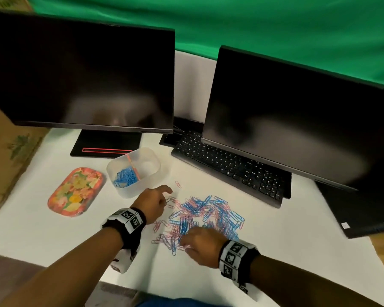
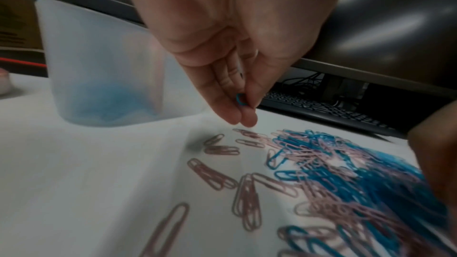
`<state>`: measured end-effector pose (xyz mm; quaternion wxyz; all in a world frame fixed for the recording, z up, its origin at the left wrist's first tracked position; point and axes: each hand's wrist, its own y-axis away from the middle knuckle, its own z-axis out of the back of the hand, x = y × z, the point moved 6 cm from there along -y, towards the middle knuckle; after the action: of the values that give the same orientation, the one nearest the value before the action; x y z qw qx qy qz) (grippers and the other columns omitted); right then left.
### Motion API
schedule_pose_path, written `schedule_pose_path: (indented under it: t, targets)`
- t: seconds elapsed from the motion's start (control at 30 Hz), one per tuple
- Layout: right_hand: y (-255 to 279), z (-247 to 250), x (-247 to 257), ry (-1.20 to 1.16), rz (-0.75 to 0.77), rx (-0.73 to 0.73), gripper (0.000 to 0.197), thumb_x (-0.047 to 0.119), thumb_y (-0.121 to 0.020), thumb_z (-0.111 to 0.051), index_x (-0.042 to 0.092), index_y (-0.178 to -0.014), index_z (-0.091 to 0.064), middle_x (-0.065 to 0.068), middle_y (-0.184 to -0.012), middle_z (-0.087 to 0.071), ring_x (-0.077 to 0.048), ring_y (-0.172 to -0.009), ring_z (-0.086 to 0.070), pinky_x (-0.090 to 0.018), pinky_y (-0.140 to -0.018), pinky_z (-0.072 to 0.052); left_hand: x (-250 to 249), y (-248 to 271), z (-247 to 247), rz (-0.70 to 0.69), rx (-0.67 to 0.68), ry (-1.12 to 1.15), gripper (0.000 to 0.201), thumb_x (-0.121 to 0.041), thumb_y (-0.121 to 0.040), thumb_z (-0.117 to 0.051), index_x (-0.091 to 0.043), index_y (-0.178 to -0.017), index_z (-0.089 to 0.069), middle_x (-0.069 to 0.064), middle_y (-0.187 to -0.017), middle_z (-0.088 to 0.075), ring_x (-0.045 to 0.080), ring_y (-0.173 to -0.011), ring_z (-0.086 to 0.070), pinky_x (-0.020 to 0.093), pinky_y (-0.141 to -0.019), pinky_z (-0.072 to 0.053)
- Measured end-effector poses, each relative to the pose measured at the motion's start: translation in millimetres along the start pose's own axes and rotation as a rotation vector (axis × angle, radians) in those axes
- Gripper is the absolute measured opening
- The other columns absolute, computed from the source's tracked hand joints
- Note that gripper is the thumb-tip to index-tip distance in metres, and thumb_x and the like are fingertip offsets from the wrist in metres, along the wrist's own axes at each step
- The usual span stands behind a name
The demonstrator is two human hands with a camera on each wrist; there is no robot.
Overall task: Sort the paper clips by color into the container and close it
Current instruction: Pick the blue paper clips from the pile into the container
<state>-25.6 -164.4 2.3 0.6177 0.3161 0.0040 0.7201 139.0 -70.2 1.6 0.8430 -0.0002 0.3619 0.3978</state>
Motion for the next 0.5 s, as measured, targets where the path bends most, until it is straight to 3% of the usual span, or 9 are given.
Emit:
schedule_pose_path:
  t: [0.1,0.2,0.33,0.4,0.5]
  targets:
    - [-8.1,-15.3,20.2,0.085,0.051,0.046,0.034,0.025,-0.093,-0.046,0.019,-0.125,-0.056,-0.01,-0.12,-0.058,-0.032,-0.112,-0.053,-0.041,-0.093,-0.044,-0.4,15.4,-6.3,-0.006,0.04,0.056,0.045,0.006,-0.08,-0.041,-0.029,-0.105,-0.058,-0.003,-0.081,-0.063,0.016,-0.074,-0.06,0.026,-0.073,-0.051]
    - [-10.4,-22.4,22.7,0.13,0.042,0.06,0.034,0.026,-0.093,-0.047,0.015,-0.124,-0.058,-0.013,-0.119,-0.057,-0.034,-0.111,-0.053,-0.044,-0.093,-0.046,6.2,28.7,-15.1,0.011,0.049,0.116,0.032,0.004,-0.081,-0.041,-0.022,-0.089,-0.057,-0.001,-0.081,-0.059,0.015,-0.068,-0.054,0.026,-0.065,-0.047]
    - [-4.6,-24.5,16.9,0.136,0.047,0.05,0.034,0.024,-0.095,-0.045,0.011,-0.124,-0.059,-0.015,-0.119,-0.056,-0.035,-0.112,-0.051,-0.043,-0.094,-0.043,10.3,43.7,-28.1,-0.018,0.094,0.07,0.021,-0.006,-0.078,-0.051,-0.026,-0.078,-0.054,-0.01,-0.075,-0.054,0.007,-0.068,-0.05,0.024,-0.067,-0.042]
    - [-0.5,-24.4,14.2,0.145,0.051,0.051,0.034,0.024,-0.096,-0.045,0.011,-0.123,-0.06,-0.015,-0.12,-0.055,-0.035,-0.113,-0.051,-0.042,-0.094,-0.042,12.4,50.9,-36.8,-0.057,0.145,-0.025,0.014,-0.014,-0.075,-0.056,-0.026,-0.082,-0.057,-0.008,-0.082,-0.053,0.012,-0.076,-0.053,0.025,-0.072,-0.044]
    - [7.4,-24.2,11.0,0.14,0.058,0.043,0.032,0.025,-0.096,-0.045,0.009,-0.117,-0.064,-0.015,-0.118,-0.056,-0.035,-0.109,-0.052,-0.043,-0.093,-0.044,19.8,57.2,-49.7,-0.116,0.188,-0.196,0.019,-0.026,-0.08,-0.058,-0.025,-0.099,-0.06,-0.008,-0.096,-0.052,0.016,-0.094,-0.056,0.022,-0.077,-0.039]
